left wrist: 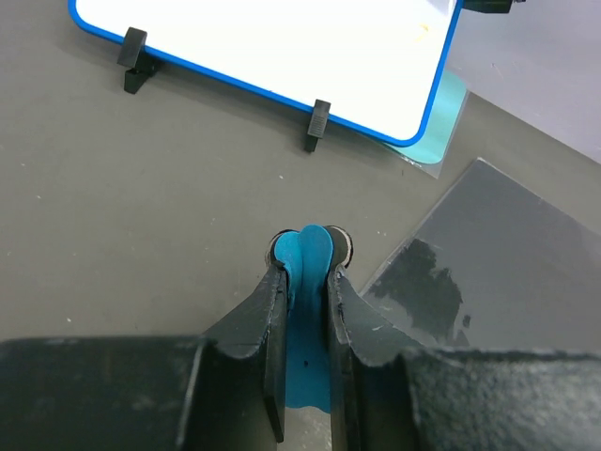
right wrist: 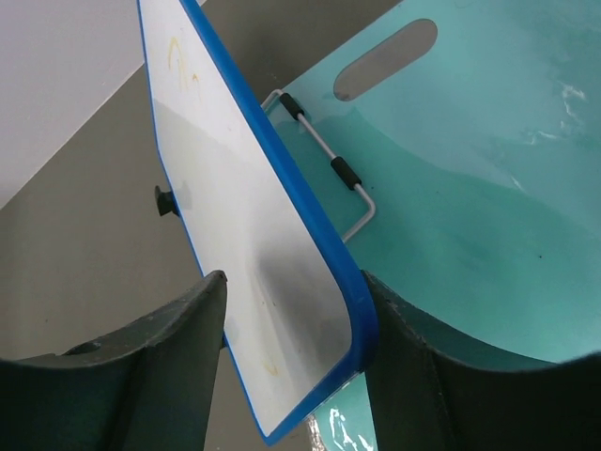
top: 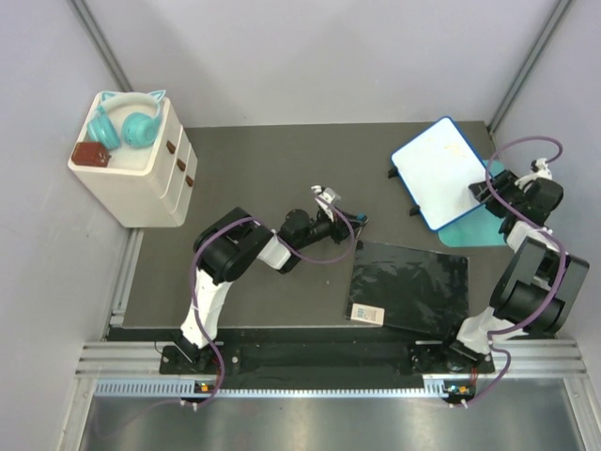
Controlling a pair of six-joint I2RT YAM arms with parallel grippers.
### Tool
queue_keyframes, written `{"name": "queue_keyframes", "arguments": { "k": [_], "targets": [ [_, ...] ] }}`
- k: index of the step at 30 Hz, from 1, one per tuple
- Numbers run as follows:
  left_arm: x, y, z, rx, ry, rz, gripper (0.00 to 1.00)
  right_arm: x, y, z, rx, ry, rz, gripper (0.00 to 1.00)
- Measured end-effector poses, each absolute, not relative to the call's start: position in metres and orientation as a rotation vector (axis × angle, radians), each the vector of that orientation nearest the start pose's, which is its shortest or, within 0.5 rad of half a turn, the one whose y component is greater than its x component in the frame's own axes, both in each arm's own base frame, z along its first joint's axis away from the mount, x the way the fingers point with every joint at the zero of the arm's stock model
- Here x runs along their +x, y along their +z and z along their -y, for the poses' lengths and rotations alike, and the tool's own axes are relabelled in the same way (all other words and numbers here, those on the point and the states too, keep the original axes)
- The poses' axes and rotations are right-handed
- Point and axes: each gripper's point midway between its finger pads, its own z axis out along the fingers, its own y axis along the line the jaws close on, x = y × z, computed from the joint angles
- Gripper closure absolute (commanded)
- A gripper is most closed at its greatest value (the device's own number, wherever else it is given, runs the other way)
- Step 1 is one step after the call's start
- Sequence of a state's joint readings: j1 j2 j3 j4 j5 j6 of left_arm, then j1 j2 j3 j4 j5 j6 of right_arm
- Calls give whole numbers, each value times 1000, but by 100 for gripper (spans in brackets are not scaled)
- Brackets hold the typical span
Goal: Erase the whiteboard
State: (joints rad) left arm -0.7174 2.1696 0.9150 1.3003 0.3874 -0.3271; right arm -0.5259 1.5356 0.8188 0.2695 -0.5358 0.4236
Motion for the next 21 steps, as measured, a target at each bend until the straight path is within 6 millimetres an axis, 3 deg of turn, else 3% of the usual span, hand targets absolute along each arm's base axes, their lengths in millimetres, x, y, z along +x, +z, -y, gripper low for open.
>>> {"name": "queue_keyframes", "arguments": {
  "k": [3,8,12,17,21],
  "targets": [
    [353,91,412,631,-1109,-1504,100,411,137,116,583,488,-1879,60],
    [357,93,412,623,-1103,-1499,100,413,141,114,571,501,-1865,62],
    [363,94,411,613,-1096,-1495,100,411,137,111,553,512,-1861,76],
    [375,101,409,598,-1075,-1472,100,409,139,95,512,595,-1851,89],
    [386,112,408,575,-1054,-1444,100,410,145,79,448,624,-1851,90]
  ]
}}
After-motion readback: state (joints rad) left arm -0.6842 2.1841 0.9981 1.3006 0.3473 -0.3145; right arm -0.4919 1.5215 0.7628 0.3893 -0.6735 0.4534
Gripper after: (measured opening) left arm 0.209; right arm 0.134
